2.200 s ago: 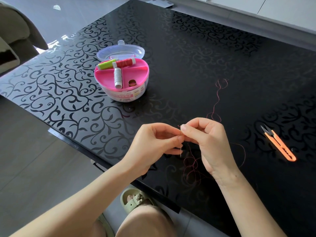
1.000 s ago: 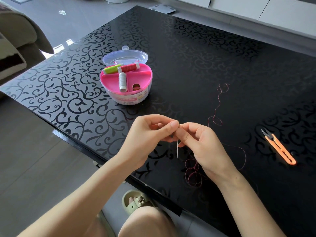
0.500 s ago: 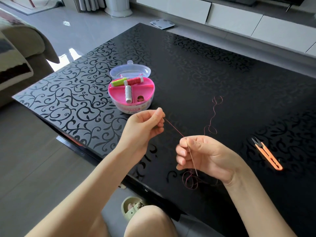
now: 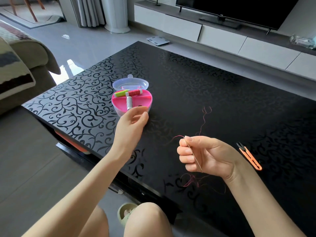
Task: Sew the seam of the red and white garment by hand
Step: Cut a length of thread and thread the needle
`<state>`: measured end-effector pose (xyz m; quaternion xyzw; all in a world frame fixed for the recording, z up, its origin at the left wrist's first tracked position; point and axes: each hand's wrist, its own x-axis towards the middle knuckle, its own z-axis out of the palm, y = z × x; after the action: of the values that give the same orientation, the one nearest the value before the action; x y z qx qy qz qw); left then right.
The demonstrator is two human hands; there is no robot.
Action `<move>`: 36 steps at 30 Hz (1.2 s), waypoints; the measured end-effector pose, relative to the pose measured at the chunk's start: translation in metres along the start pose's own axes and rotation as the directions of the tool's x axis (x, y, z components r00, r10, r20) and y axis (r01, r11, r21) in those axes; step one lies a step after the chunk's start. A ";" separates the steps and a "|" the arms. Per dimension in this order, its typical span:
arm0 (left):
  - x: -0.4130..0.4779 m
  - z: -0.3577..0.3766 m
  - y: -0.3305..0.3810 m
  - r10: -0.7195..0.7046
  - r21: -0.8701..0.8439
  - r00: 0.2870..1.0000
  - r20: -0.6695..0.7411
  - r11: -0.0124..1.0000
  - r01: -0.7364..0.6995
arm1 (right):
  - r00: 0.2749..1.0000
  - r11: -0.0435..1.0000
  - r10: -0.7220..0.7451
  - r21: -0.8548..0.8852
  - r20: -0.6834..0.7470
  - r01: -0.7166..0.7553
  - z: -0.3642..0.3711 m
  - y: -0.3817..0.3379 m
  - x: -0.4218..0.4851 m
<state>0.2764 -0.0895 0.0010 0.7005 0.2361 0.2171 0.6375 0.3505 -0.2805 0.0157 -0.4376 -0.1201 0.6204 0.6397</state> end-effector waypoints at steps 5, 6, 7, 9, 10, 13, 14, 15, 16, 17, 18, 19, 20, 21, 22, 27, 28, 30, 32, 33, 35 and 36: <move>-0.027 0.004 0.023 0.313 -0.055 0.854 0.415 0.946 -0.320 | 0.998 0.998 0.034 0.054 -0.060 -0.031 0.014 -0.011 -0.005; -0.030 0.007 0.025 0.327 -0.062 0.815 0.478 0.938 -0.341 | 0.998 0.998 0.033 0.063 -0.062 -0.029 0.017 -0.014 -0.007; -0.032 0.009 0.025 0.352 -0.050 0.784 0.511 0.923 -0.382 | 0.997 0.996 0.033 0.086 -0.067 -0.027 0.018 -0.015 -0.007; -0.033 0.012 0.023 0.434 0.012 0.732 0.525 0.856 -0.516 | 0.995 0.988 0.021 0.155 -0.094 -0.006 0.024 -0.018 -0.011; -0.032 0.014 0.023 0.467 0.039 0.720 0.514 0.825 -0.563 | 0.994 0.980 0.018 0.198 -0.107 0.003 0.026 -0.019 -0.012; -0.033 0.016 0.027 0.547 0.053 0.709 0.445 0.774 -0.631 | 0.993 0.944 0.031 0.330 -0.110 0.007 0.036 -0.021 -0.016; -0.034 0.018 0.029 0.569 0.066 0.708 0.420 0.758 -0.649 | 0.994 0.930 0.035 0.369 -0.108 0.007 0.039 -0.022 -0.016; -0.034 0.019 0.031 0.585 0.078 0.709 0.394 0.747 -0.660 | 0.993 0.915 0.037 0.404 -0.108 0.010 0.041 -0.021 -0.017; -0.035 0.021 0.032 0.602 0.088 0.710 0.367 0.737 -0.670 | 0.993 0.900 0.037 0.435 -0.108 0.014 0.043 -0.021 -0.017; -0.035 0.022 0.033 0.617 0.099 0.712 0.335 0.728 -0.678 | 0.993 0.885 0.039 0.465 -0.108 0.016 0.045 -0.021 -0.018; -0.035 0.024 0.033 0.630 0.112 0.714 0.305 0.721 -0.683 | 0.993 0.874 0.040 0.486 -0.109 0.018 0.047 -0.021 -0.018; -0.034 0.025 0.033 0.633 0.121 0.720 0.285 0.721 -0.682 | 0.993 0.869 0.039 0.495 -0.114 0.023 0.048 -0.020 -0.017; -0.034 0.027 0.033 0.630 0.123 0.727 0.274 0.727 -0.676 | 0.991 0.870 0.035 0.493 -0.125 0.031 0.050 -0.020 -0.017; -0.034 0.027 0.034 0.627 0.116 0.731 0.270 0.733 -0.671 | 0.990 0.871 0.026 0.489 -0.137 0.045 0.051 -0.020 -0.017; -0.033 0.027 0.034 0.620 0.103 0.737 0.268 0.742 -0.662 | 0.989 0.872 0.015 0.486 -0.148 0.060 0.052 -0.020 -0.017; -0.030 0.028 0.040 0.522 -0.013 0.814 0.255 0.844 -0.536 | 0.950 0.928 -0.041 0.342 -0.310 0.152 0.065 -0.023 -0.019; -0.029 0.028 0.043 0.481 -0.050 0.838 0.259 0.873 -0.485 | 0.934 0.946 -0.056 0.280 -0.353 0.162 0.068 -0.024 -0.020; -0.027 0.028 0.052 0.386 -0.124 0.884 0.264 0.922 -0.366 | 0.907 0.971 -0.094 0.162 -0.411 0.174 0.070 -0.024 -0.024; -0.022 0.025 0.062 0.342 -0.119 0.906 0.249 0.939 -0.322 | 0.871 0.984 -0.155 0.008 -0.467 0.180 0.070 -0.025 -0.030; -0.020 0.023 0.067 0.333 -0.108 0.908 0.253 0.943 -0.316 | 0.842 0.978 -0.207 -0.128 -0.498 0.164 0.069 -0.025 -0.032; -0.016 0.020 0.077 0.315 -0.087 0.907 0.277 0.949 -0.303 | 0.750 0.866 -0.369 -0.495 -0.549 0.064 0.068 -0.026 -0.037; -0.015 0.019 0.082 0.309 -0.076 0.904 0.295 0.951 -0.301 | 0.691 0.764 -0.477 -0.645 -0.544 0.020 0.067 -0.027 -0.039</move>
<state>0.2804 -0.1198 0.0805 0.7446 0.0200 0.2072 0.6342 0.3143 -0.2837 0.0895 -0.7879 -0.1260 0.2472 0.5498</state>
